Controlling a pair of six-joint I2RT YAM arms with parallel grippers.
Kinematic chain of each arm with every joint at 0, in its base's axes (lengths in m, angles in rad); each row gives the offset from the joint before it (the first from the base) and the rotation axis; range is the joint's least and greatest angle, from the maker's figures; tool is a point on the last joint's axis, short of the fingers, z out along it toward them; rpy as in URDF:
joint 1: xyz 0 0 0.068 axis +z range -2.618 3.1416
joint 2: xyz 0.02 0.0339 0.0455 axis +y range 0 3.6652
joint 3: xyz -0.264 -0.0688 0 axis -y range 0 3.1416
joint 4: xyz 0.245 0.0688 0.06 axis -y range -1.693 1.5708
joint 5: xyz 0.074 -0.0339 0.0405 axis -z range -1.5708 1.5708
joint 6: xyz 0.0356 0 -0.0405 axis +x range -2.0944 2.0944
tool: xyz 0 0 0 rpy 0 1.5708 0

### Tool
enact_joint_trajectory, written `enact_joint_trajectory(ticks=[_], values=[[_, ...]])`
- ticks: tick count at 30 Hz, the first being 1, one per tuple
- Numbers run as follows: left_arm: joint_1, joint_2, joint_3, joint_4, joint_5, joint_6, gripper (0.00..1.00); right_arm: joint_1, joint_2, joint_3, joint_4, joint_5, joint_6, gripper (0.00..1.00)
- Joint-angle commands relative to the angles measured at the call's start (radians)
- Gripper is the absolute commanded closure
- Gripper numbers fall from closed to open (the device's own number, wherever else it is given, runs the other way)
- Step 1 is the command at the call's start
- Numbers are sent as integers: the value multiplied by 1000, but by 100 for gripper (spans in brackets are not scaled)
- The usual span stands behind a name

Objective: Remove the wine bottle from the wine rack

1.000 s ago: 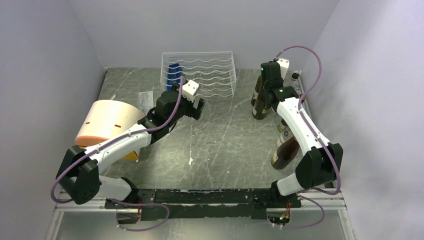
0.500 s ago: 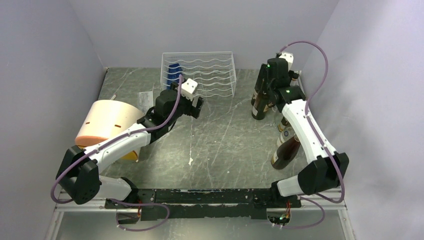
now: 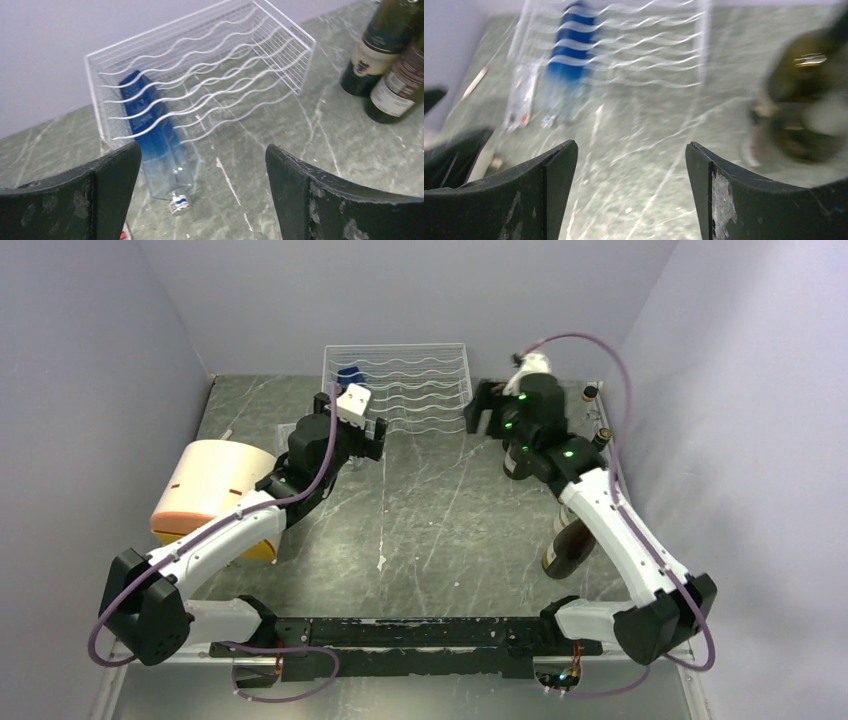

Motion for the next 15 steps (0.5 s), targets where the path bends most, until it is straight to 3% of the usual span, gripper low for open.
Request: enact_joint_trajectory(ticks=[1,7,15], values=[[25,-64,-31,71,-121,25,3,198,86,-61,133,-56,58,17],[39,-158,-117,196,-299,55,0,266,272,-183,395,-228,215,16],[61,-176,-128,205,-292,49,0,332,599,-127,664,-291,392,10]])
